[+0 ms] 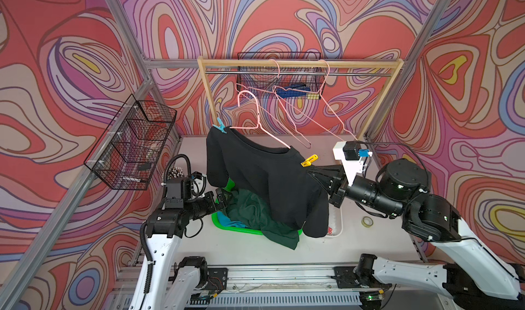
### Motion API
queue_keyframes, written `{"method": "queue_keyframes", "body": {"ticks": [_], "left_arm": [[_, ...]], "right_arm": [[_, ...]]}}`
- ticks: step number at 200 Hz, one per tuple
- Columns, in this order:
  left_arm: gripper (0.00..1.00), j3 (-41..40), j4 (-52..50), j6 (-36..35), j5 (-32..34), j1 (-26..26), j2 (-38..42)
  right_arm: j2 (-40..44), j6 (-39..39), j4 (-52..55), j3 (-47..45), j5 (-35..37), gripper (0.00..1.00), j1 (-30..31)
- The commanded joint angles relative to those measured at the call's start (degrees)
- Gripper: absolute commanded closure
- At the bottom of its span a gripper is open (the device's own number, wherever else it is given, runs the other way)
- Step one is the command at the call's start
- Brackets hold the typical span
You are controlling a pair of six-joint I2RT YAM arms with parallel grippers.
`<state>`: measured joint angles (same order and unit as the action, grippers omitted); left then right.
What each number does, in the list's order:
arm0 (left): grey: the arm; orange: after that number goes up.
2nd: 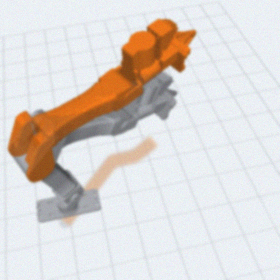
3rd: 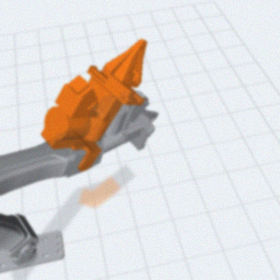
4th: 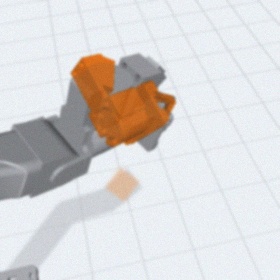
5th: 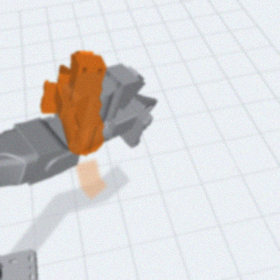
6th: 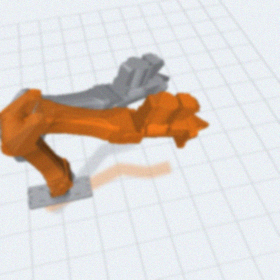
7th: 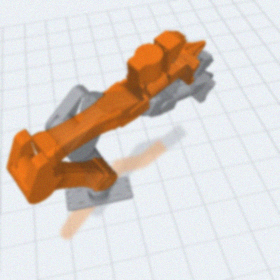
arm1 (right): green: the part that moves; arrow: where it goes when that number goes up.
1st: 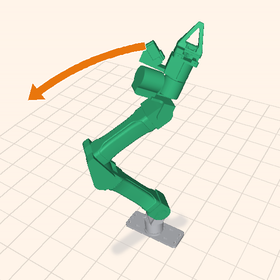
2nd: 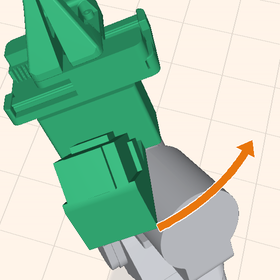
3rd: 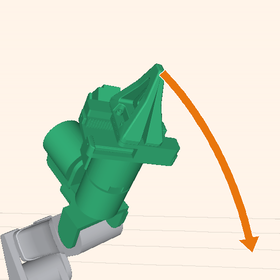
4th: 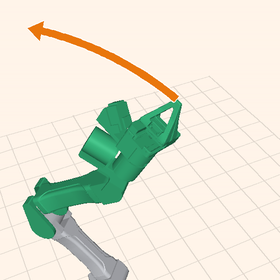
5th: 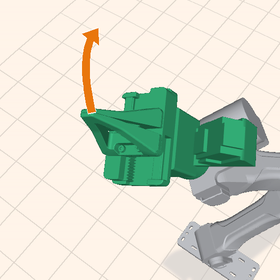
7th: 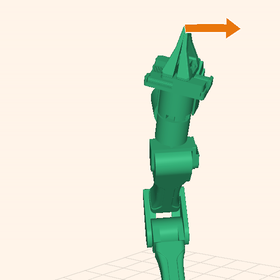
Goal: Remove the clothespins securing t-shirts to the hanger
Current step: Pick up the hanger from the clothes rail.
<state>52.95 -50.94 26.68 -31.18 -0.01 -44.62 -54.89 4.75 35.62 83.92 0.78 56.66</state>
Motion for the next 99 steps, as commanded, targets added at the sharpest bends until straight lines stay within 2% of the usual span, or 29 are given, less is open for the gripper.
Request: {"method": "queue_keyframes", "body": {"ticks": [1,99], "left_arm": [[0.0,3.1,-3.2,-2.4,0.5,-0.3,1.6],[0.0,9.7,-5.8,-2.6,-0.3,-0.3,6.4]], "right_arm": [[1.3,2.5,-6.8,-2.2,-1.2,1.0,0.1],[3.6,6.6,-13.9,-14.9,-2.3,1.0,0.2]]}}
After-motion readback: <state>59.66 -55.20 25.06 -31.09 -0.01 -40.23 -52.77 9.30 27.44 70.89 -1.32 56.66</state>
